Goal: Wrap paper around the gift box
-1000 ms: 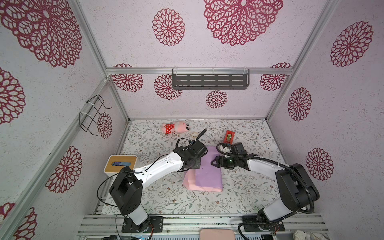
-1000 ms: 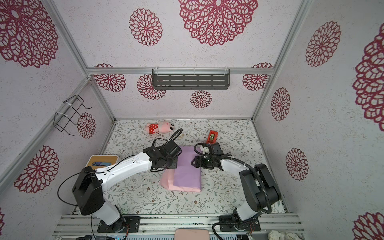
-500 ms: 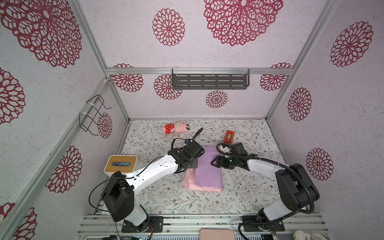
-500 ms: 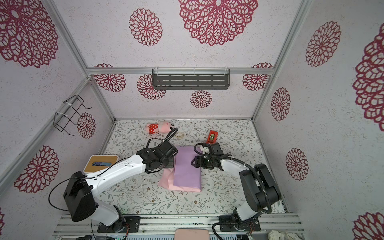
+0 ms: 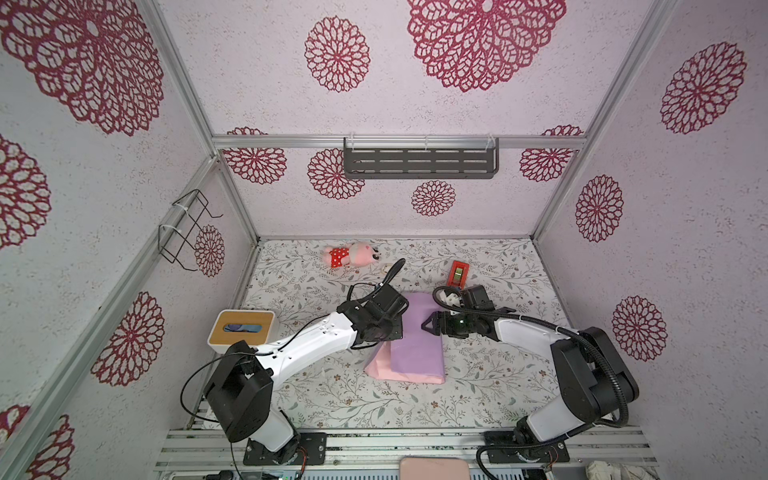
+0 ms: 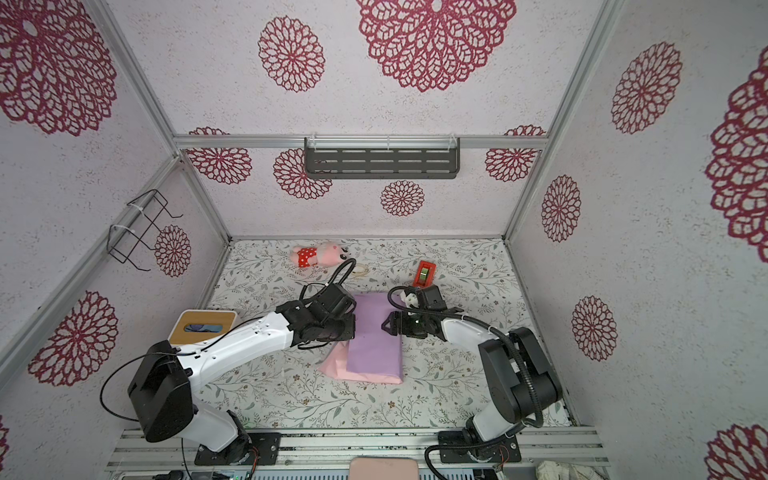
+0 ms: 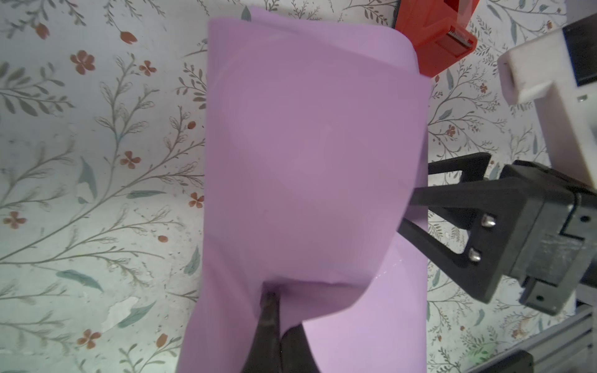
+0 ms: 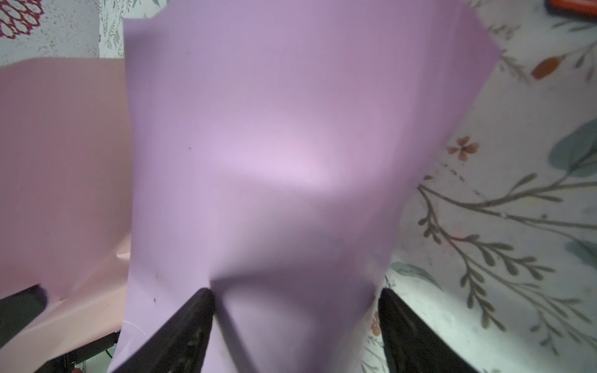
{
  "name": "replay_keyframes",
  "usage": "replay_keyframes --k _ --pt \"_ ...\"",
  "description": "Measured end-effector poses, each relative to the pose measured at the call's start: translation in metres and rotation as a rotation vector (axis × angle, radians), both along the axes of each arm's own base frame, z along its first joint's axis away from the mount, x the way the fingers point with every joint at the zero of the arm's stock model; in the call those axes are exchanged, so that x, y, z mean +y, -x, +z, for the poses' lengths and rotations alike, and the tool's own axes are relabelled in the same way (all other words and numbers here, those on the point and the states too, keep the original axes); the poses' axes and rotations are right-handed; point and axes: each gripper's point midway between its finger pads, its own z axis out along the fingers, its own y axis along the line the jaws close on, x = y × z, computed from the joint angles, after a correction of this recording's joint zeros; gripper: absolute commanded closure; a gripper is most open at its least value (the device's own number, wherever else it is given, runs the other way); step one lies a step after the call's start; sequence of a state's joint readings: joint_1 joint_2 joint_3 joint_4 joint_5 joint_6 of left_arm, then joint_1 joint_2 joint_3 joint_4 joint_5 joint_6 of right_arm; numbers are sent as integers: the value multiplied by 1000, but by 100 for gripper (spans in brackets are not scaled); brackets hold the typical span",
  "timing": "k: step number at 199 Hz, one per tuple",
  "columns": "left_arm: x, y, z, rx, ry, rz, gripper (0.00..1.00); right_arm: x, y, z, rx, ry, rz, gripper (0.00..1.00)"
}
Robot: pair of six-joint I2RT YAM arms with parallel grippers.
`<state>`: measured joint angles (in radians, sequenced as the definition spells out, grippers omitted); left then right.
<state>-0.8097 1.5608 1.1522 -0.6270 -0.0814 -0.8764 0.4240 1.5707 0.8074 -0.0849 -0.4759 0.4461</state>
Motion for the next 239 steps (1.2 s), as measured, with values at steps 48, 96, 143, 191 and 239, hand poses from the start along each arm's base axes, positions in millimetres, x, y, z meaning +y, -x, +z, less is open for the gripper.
replay_keyframes --k 48,96,143,191,239 --pt "-3 -5 -4 36 89 36 100 1 0 0 -2 -1 1 19" --pt "-22 -5 -3 75 186 14 100 1 0 0 -2 0 1 19" --pt "-30 -3 -8 107 212 5 100 1 0 0 -2 0 1 19" --pt "-34 -6 -5 101 241 18 99 1 0 0 -3 -1 1 19" --pt "-40 -7 -9 123 259 13 97 1 0 0 -5 -1 2 19"
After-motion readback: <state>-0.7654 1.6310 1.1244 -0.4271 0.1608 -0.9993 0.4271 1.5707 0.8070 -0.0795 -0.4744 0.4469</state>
